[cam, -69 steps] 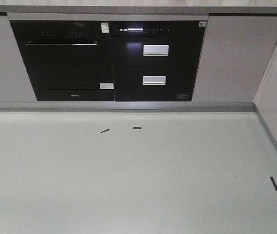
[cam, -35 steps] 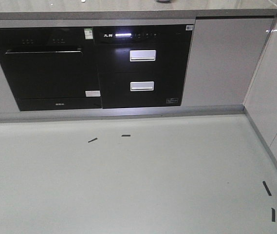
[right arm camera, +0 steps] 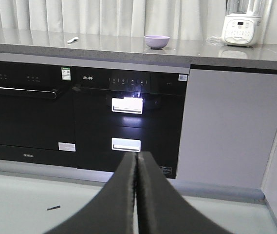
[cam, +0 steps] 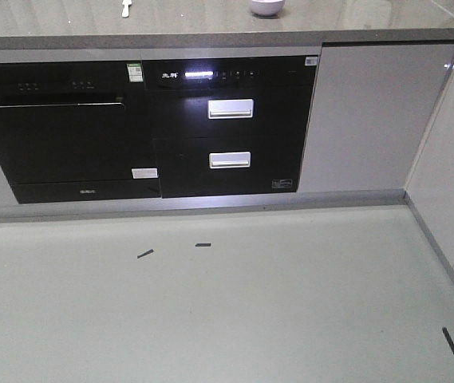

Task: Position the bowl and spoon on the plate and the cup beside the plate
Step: 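Drive the base toward the counter holding the spoon and lilac bowl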

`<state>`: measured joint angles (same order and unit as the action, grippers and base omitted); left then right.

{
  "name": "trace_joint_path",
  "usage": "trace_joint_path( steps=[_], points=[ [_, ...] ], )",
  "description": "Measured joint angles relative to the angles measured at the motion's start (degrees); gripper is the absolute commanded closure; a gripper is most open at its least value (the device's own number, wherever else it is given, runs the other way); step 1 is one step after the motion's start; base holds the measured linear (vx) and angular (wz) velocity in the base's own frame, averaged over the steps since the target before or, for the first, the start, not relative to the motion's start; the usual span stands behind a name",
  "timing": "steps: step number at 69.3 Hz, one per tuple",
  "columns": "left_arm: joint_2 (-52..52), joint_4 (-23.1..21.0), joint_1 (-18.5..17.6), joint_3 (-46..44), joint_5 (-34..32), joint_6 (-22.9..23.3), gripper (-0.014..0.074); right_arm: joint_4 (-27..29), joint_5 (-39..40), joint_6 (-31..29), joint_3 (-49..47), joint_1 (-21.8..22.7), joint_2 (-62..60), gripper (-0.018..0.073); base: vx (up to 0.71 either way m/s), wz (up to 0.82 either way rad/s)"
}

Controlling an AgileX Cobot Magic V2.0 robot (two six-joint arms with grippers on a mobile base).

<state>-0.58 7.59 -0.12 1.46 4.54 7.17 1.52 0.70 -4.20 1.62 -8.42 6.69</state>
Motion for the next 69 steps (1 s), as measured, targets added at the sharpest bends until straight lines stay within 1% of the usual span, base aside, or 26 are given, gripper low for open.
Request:
trace_joint_path(
  steps=[69],
  points=[
    [0.00, 0.00, 0.00, 0.00, 0.39, 0.00, 0.0603, 0.00, 0.00, 0.00, 0.00, 0.00, 0.00, 0.0565, 0.30, 0.07]
  ],
)
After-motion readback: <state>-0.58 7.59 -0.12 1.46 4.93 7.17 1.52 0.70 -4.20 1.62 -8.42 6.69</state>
